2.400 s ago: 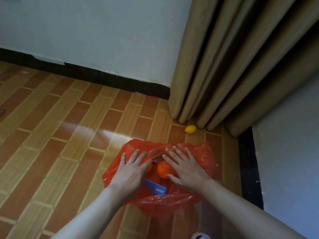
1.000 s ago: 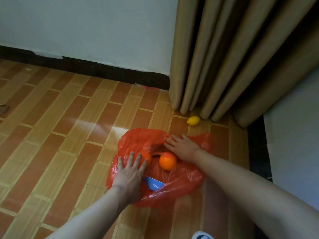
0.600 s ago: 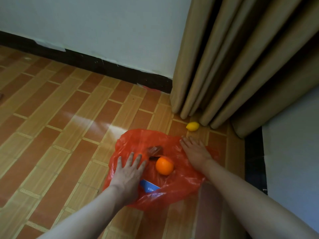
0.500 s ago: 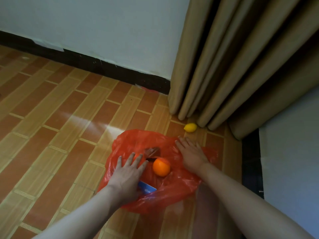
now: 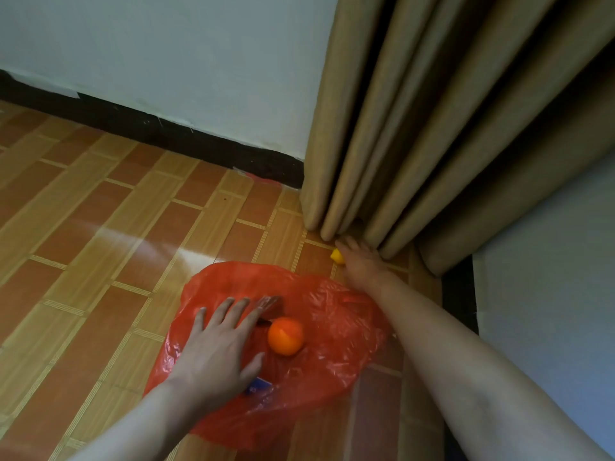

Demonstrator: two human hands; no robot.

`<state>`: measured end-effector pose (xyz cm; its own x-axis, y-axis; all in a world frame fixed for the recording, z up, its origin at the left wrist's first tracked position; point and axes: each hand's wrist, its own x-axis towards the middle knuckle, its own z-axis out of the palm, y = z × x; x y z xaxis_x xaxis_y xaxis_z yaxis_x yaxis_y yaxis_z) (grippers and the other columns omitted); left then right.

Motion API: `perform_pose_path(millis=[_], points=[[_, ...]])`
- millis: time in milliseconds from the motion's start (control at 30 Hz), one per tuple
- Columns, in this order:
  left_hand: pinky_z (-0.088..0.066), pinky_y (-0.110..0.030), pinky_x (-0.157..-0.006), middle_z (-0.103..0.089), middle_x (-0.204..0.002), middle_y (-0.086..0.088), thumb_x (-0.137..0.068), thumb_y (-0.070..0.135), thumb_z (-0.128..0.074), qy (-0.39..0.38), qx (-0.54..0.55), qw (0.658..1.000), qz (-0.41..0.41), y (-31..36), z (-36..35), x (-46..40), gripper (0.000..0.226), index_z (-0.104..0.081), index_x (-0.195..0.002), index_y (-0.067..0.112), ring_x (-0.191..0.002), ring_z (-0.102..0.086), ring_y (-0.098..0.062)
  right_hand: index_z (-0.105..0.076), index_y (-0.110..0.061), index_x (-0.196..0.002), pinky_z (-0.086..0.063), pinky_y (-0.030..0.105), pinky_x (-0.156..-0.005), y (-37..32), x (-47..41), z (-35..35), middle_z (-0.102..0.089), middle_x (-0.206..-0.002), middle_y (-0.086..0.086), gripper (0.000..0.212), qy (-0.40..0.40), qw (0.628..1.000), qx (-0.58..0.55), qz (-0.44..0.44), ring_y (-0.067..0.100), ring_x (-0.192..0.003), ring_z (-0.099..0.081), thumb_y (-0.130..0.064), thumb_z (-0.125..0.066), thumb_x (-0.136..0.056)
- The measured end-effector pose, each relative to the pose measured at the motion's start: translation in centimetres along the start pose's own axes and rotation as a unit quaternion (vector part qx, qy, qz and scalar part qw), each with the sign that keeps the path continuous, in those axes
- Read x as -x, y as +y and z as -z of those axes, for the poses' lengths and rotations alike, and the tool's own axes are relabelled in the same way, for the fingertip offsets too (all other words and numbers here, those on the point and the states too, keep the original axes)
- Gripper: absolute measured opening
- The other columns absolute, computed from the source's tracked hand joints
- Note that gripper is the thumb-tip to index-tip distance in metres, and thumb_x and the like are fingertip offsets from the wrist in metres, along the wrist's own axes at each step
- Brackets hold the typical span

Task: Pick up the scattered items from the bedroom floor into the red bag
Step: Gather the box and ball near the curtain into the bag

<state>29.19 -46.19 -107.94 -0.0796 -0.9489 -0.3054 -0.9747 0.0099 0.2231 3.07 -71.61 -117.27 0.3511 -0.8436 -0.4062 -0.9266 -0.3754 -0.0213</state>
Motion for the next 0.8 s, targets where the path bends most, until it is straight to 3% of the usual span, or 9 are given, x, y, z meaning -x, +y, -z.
perform_pose_path(millis=[100, 233, 333, 433, 567, 667, 800], points=[[-0.010, -0.057, -0.126, -0.020, -0.169, 0.002, -0.086, 0.071, -0.028, -0.001, -0.008, 1.000, -0.004, -0.7, -0.4, 0.5, 0.083, -0.023, -0.161, 0.035, -0.158, -0.011, -0.024, -0.026, -0.032, -0.160, -0.039, 0.045, -0.115, 0.6, -1.0, -0.2, -0.030, -0.164, 0.001, 0.085, -0.036, 0.999, 0.006, 0.003, 0.035, -0.141, -0.042, -0.019, -0.066, -0.087], [-0.012, -0.057, -0.126, -0.023, -0.169, 0.002, -0.086, 0.070, -0.026, -0.017, -0.030, 0.999, -0.009, -1.3, -0.8, 0.7, 0.082, -0.026, -0.160, 0.035, -0.157, -0.014, -0.024, -0.041, -0.029, -0.152, -0.044, 0.047, -0.108, 0.2, -0.5, -0.8, -0.048, -0.144, 0.006, 0.061, 0.002, 1.000, -0.011, -0.006, 0.036, -0.130, -0.052, -0.020, -0.055, -0.093], [-0.013, -0.057, -0.125, -0.026, -0.168, 0.001, -0.087, 0.069, -0.028, -0.020, -0.050, 0.999, -0.007, -1.5, -1.1, 0.9, 0.080, -0.029, -0.160, 0.034, -0.157, -0.017, -0.026, -0.042, -0.026, -0.151, -0.040, 0.044, -0.112, 0.2, 0.6, -1.7, -0.050, -0.146, 0.010, 0.054, 0.017, 0.998, -0.066, -0.016, 0.035, -0.135, -0.049, -0.023, -0.050, -0.098], [-0.008, -0.056, -0.126, -0.020, -0.170, 0.001, -0.091, 0.066, -0.036, -0.037, -0.058, 0.998, -0.009, -1.3, -0.9, 1.1, 0.078, -0.023, -0.161, 0.035, -0.158, -0.011, -0.025, -0.047, -0.022, -0.141, -0.046, 0.041, -0.106, 0.2, 1.6, -1.8, -0.052, -0.138, 0.012, 0.049, 0.016, 0.994, -0.108, -0.011, 0.036, -0.129, -0.052, -0.020, -0.057, -0.093], [-0.011, -0.057, -0.126, -0.024, -0.168, -0.001, -0.092, 0.062, -0.040, -0.034, -0.072, 0.997, -0.011, -1.1, -0.3, 1.3, 0.075, -0.025, -0.160, 0.034, -0.157, -0.015, -0.027, -0.050, -0.018, -0.138, -0.045, 0.039, -0.104, -0.9, 3.4, -0.6, -0.051, -0.133, 0.010, 0.053, 0.096, 0.977, -0.188, -0.018, 0.034, -0.125, -0.053, -0.013, -0.063, -0.087], [-0.015, -0.058, -0.125, -0.029, -0.167, -0.003, -0.091, 0.060, -0.044, -0.037, -0.076, 0.996, -0.009, -1.2, 0.1, 1.7, 0.075, -0.031, -0.159, 0.032, -0.155, -0.021, -0.029, -0.049, -0.021, -0.141, -0.043, 0.037, -0.109, -3.5, 6.7, 0.0, -0.052, -0.138, 0.007, 0.058, 0.166, 0.954, -0.247, 0.035, 0.029, -0.128, -0.052, -0.015, -0.067, -0.087], [-0.021, -0.061, -0.122, -0.036, -0.162, -0.005, -0.085, 0.060, -0.042, -0.051, -0.102, 0.993, -0.011, -1.7, 0.5, 2.4, 0.074, -0.041, -0.153, 0.030, -0.151, -0.028, -0.031, -0.047, -0.025, -0.144, -0.043, 0.037, -0.111, -7.6, 12.6, -1.6, -0.051, -0.140, 0.000, 0.059, 0.144, 0.940, -0.291, 0.101, 0.022, -0.130, -0.051, -0.018, -0.067, -0.089]])
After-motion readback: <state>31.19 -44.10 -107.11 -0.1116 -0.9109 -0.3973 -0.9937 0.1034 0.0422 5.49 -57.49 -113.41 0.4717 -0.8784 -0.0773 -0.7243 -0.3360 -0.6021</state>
